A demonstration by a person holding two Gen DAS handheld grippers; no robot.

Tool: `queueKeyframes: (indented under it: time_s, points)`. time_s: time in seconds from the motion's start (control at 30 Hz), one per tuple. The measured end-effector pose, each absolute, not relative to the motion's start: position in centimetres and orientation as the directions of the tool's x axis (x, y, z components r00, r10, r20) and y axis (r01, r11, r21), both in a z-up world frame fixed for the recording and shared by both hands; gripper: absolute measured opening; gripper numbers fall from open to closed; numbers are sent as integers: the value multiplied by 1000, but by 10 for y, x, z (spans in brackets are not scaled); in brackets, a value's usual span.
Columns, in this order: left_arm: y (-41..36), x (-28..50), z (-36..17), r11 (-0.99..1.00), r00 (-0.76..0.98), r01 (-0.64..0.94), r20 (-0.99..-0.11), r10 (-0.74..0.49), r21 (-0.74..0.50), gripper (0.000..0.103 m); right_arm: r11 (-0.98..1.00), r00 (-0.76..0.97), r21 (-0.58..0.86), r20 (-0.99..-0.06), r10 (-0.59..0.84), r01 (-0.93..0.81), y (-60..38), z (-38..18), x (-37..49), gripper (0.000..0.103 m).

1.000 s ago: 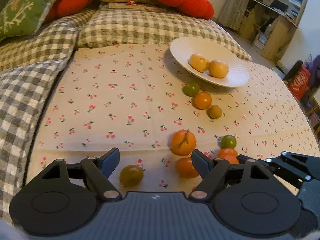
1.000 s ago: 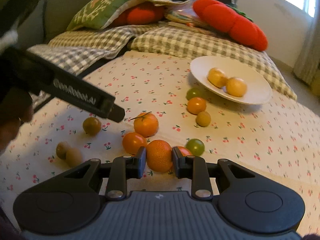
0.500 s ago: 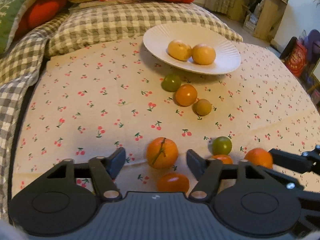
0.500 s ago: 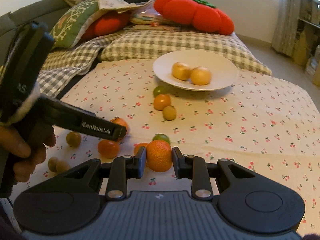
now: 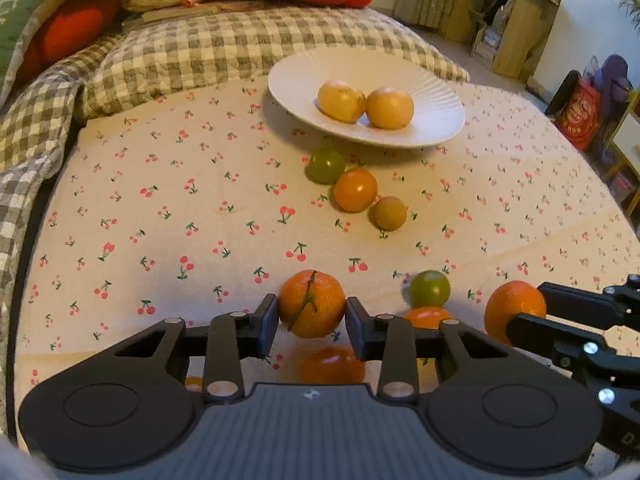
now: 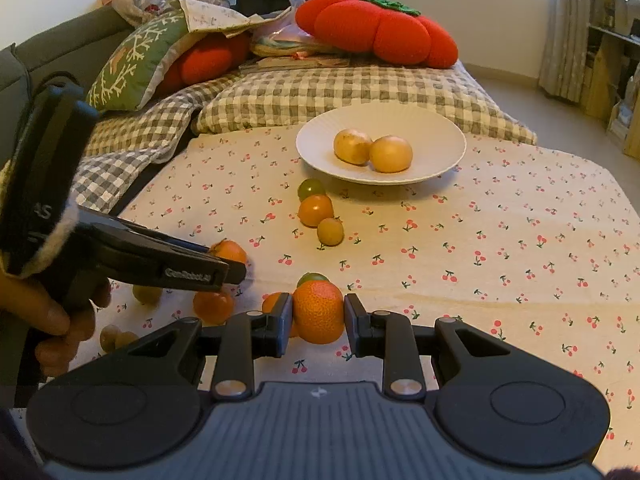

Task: Organize fruits
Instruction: 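Carry both tangerines onto the white plate and open both tools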

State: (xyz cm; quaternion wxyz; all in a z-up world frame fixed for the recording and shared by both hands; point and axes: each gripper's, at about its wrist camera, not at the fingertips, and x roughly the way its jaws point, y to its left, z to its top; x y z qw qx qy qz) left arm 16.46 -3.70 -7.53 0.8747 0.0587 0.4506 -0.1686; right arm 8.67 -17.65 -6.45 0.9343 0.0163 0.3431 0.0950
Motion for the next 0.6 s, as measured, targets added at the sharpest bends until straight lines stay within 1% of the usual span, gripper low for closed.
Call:
queueKeyframes:
  time_s: [0.37,0.6]
  points:
    - [-45,174,-45,931,592,361,-758,-275,-57,29,974,764,172,-606,221,-145,-200,-44,104,25]
    - [-70,195,-32,918,615,393,-729,-300,-47,29,960,766,265,-596,240,-94,-228,-34,138,25]
